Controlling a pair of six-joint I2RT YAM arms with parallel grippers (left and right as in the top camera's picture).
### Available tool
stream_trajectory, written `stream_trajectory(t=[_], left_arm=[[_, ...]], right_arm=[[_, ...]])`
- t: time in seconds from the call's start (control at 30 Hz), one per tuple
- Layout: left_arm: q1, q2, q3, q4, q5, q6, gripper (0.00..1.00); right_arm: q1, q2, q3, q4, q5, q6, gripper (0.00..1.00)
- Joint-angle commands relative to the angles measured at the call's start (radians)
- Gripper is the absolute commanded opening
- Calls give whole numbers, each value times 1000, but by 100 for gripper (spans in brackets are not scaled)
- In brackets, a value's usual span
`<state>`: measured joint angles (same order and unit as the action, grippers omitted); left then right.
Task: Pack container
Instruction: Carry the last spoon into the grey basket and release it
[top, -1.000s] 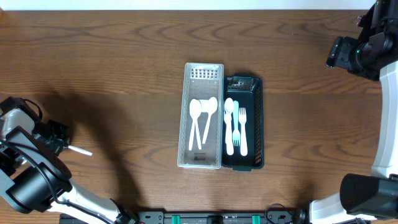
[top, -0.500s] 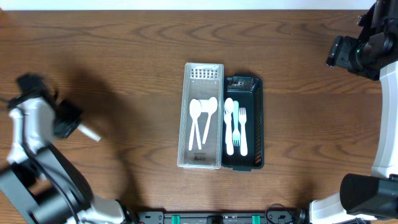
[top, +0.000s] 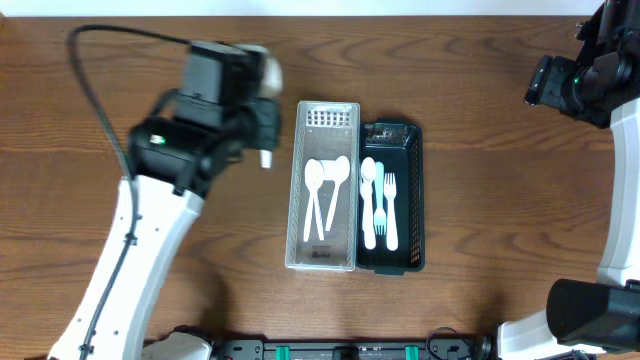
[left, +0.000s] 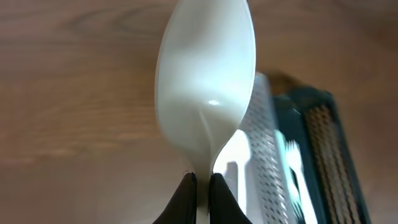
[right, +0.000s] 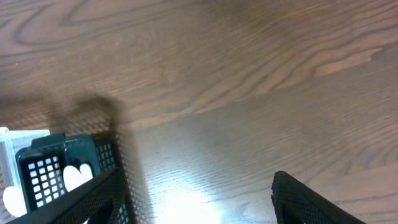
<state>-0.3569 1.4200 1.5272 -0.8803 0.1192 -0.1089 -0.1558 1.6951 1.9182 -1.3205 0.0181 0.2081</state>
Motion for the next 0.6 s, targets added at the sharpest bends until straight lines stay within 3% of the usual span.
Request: stream_trajectory(t=[0.0,0.2,0.57], left_arm=[[-90,69,3,-5,-18,60,6],[-184,241,3,7,-18,11,6],[-192,523,2,44,-18,-27,6]], right_arm=[[-8,7,-4,-1,1,-8,78],[-8,7,-4,0,1,-8,78],[-8,7,-3,0,1,-8,79]])
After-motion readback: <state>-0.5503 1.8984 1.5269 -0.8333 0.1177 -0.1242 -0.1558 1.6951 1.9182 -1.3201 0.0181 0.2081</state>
